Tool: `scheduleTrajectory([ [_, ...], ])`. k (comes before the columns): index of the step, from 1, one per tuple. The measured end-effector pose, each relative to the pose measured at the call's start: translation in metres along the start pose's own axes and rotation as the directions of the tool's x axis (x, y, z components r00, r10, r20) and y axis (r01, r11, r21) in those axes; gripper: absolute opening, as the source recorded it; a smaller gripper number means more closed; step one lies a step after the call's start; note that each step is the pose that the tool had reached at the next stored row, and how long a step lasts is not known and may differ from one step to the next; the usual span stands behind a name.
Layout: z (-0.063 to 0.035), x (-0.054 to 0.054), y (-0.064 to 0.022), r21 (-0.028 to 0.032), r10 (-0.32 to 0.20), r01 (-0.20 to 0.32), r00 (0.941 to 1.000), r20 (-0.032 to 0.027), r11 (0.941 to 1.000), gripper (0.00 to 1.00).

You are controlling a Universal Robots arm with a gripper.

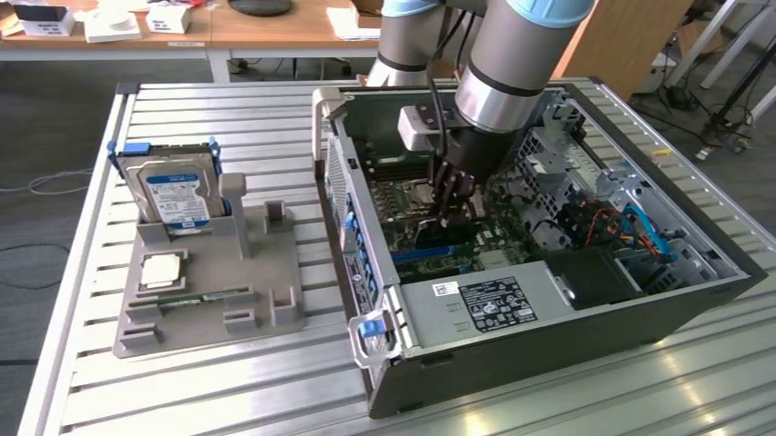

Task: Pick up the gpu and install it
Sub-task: 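Insert the gpu into the slot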

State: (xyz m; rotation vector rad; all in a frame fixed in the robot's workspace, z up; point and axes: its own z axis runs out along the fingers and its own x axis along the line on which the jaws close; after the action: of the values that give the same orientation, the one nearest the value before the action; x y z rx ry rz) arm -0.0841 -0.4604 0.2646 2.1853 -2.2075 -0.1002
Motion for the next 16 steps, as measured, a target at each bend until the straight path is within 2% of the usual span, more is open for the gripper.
scheduleTrajectory([
  [16,0.0025,0.0001,-0.0001,0.0000,0.000,0.000,1.0000,0.0000,1.0000,0.27],
])
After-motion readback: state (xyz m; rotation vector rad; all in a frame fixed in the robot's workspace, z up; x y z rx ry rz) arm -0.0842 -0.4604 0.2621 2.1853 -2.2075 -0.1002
